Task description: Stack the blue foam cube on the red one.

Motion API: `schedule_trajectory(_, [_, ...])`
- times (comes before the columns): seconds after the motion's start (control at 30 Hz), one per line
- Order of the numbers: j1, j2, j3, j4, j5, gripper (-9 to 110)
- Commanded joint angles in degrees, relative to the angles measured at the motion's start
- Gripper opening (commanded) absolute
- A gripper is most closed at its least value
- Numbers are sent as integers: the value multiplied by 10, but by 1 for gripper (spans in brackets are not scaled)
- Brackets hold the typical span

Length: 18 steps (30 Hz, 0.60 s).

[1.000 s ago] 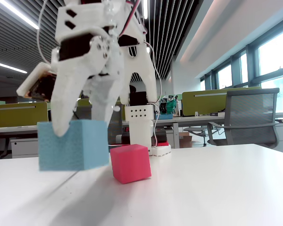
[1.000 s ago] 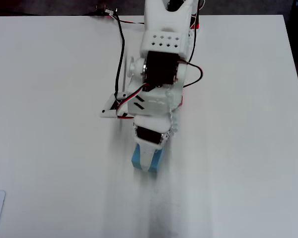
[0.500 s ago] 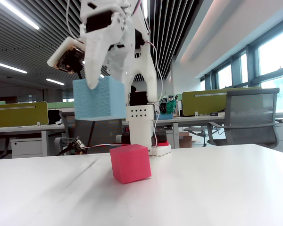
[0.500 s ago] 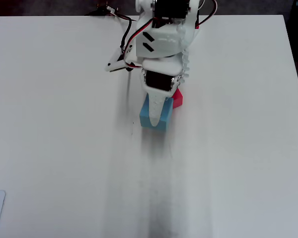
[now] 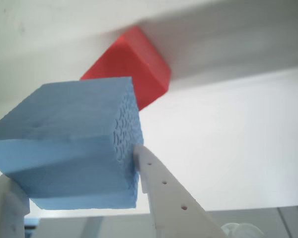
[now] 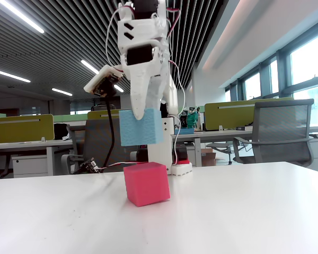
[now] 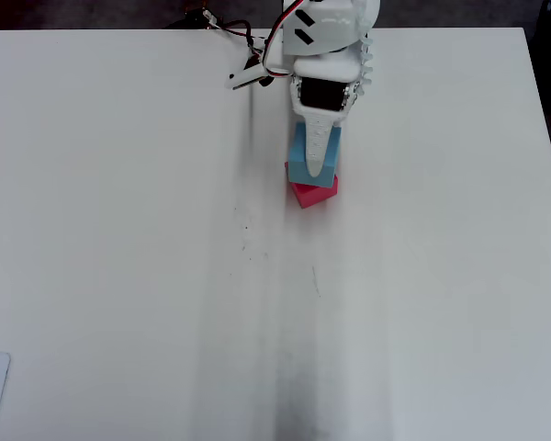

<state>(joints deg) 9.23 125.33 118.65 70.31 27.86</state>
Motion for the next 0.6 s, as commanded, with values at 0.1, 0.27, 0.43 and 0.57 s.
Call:
schedule_trajectory(0.1, [-4,48,38,-2,-4,22])
schedule_trajectory(0.27, [1,64,74,-24,-4,22])
schedule_trajectory(0.43, [5,68,95,-40,-4,22])
schedule_trajectory(0.57, [16,56,109,-51,-4,21])
